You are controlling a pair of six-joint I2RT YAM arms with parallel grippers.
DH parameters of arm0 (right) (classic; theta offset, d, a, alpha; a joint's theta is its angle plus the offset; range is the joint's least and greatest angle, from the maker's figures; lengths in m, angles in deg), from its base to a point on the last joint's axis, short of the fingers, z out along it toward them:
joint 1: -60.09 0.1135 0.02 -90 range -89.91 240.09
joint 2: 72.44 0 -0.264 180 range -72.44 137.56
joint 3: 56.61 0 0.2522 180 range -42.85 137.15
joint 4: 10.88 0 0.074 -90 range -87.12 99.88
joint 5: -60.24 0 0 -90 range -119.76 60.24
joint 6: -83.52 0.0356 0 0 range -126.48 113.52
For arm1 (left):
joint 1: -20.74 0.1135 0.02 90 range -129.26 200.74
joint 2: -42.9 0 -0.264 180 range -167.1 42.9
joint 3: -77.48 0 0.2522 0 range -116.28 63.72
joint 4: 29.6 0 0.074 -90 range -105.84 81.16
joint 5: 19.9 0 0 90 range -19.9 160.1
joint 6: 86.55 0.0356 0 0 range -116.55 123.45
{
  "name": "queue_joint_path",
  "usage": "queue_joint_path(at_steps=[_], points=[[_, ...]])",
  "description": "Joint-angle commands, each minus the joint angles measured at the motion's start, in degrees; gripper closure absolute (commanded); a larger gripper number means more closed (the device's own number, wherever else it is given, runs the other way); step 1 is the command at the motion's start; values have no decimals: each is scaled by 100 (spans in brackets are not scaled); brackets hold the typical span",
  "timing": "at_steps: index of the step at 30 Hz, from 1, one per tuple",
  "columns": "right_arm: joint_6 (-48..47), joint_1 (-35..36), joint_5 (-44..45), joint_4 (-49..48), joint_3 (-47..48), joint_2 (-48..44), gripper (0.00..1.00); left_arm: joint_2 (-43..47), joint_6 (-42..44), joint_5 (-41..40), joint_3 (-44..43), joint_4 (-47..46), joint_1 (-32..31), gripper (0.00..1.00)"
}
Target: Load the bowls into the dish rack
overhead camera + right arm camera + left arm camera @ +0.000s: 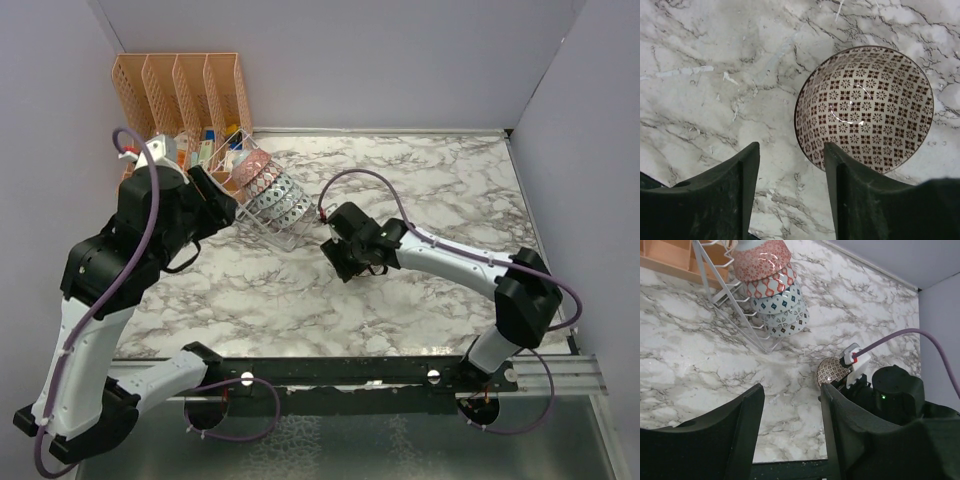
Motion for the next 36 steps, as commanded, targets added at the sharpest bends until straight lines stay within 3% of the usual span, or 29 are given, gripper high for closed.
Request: queue_joint_path(at_steps=[1,5,11,14,17,22,30,33,36], points=[[-199,30,98,-364,330,542,51,284,-184,-543,-104,212,-6,50],[-67,30,61,-473,432,875,55,348,-216,-582,-107,394,-9,50],[178,30,671,-260,740,1316,69,427,-197,-626,-127,491,-3,50],[282,30,823,-115,903,1471,88,423,-123,-622,-143,535,-5,50],[453,30,910,74,1066,1515,98,395,-19,-623,-176,540,-5,50],[880,39,832,345,1448,1108,99,271,222,-612,-459,555,-2,50],[1781,-57,-670,-258,2998,532,99,6,488,-561,-1261,704,-4,50],[2359,-150,-1333,-970,3392,496,99,54,493,-481,-1312,707,-8,50],[3203,-245,-1869,-2356,3342,473,99,103,501,-395,-1309,730,-9,50]])
